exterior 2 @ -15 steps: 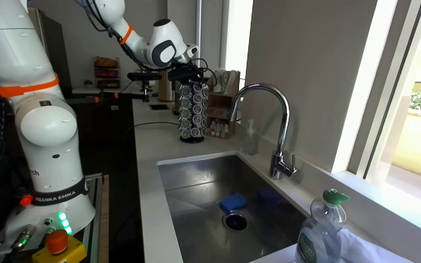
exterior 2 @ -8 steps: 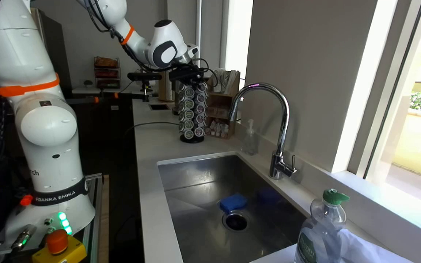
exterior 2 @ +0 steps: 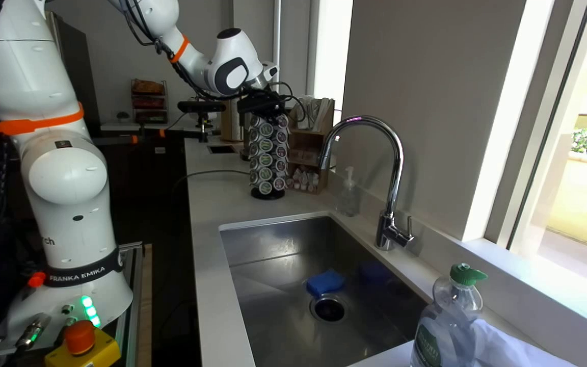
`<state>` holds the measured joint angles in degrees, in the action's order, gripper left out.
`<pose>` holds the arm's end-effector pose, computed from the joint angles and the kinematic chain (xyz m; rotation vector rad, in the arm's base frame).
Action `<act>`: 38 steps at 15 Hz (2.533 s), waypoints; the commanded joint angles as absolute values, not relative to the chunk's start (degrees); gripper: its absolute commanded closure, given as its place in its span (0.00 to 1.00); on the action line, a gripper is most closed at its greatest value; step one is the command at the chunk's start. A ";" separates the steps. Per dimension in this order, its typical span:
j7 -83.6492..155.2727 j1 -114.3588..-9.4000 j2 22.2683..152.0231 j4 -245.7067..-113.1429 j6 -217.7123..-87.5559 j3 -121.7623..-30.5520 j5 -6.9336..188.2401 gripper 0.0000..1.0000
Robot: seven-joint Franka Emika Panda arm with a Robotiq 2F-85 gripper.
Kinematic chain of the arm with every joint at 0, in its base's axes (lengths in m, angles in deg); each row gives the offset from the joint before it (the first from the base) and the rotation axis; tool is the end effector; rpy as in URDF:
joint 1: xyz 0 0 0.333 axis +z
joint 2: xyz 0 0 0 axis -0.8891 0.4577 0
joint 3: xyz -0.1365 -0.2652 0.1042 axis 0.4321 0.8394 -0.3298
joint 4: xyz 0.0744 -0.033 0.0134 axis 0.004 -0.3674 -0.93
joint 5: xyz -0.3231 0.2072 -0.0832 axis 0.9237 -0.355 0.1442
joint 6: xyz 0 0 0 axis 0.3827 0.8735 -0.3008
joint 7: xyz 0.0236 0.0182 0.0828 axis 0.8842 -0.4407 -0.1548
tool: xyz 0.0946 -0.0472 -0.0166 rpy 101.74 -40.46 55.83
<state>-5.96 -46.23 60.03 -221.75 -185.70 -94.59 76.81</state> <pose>0.4528 0.2643 0.4911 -2.5197 -1.4330 -1.1529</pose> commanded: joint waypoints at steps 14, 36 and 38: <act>-3.86 -49.87 60.12 -221.65 -189.06 -96.07 82.44 1.00; 13.50 -52.98 54.84 -222.53 -187.46 -95.13 100.99 1.00; 14.32 -55.82 53.56 -222.90 -186.88 -97.40 101.62 1.00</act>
